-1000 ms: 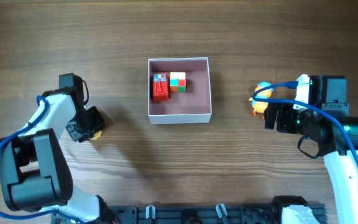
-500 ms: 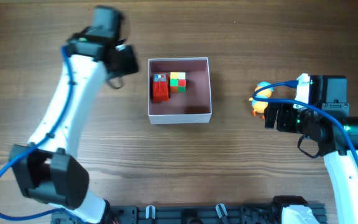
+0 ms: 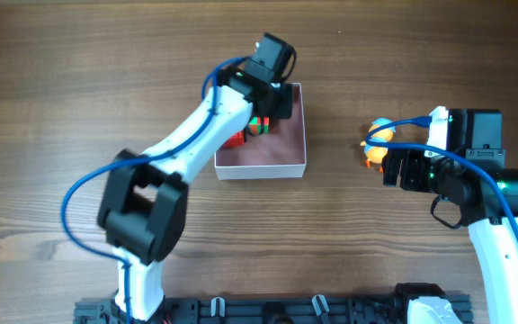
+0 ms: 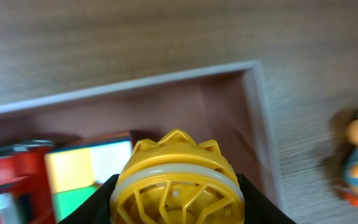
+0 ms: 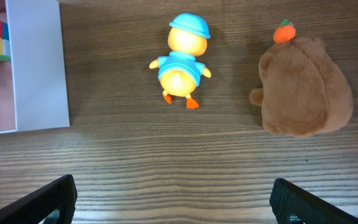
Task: Pack container
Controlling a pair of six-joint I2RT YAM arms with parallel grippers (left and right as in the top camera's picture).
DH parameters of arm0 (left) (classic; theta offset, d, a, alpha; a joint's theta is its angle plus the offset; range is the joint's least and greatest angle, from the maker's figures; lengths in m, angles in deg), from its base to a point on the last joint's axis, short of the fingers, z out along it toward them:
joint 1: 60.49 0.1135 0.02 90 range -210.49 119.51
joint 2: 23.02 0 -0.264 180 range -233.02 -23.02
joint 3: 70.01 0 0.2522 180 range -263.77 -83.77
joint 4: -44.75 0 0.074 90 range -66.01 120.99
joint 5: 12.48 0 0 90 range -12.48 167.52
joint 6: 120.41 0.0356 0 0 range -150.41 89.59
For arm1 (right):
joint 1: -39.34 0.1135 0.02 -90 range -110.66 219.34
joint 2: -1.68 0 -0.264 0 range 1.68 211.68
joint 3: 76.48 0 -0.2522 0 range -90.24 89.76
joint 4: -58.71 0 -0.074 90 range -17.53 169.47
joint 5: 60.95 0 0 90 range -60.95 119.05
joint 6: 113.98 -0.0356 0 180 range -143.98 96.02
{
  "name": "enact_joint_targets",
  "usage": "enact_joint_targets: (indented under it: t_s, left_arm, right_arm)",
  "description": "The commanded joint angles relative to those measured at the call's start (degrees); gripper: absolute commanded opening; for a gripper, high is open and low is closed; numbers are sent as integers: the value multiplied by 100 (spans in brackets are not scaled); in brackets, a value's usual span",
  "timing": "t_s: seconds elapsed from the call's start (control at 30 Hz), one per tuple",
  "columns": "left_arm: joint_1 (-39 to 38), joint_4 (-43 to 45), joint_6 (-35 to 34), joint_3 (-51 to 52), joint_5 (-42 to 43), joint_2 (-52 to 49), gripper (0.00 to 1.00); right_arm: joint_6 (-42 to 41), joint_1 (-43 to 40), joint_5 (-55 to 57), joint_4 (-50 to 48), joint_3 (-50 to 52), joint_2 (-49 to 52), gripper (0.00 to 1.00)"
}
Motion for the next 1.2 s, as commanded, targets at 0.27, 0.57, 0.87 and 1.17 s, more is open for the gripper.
enact_joint_targets:
  t_s: [0.27,0.57,0.87,1.17]
  left_arm:
    - [-57,289,50,-42,153,-155,57]
    - [-55,245,52,-42,149,-81,63]
    - [645,-931,50,-42,-308,1443,77]
    - [3311,-2695,-273,-39,22,2511,100]
  right_arm:
    - [42,9,-90,28,-107,-11,100]
    - [42,9,-90,28,-107,-11,100]
    - [-116,9,-323,-101,-260,-11,100]
    - [-726,11,205,-87,-2138,787,100]
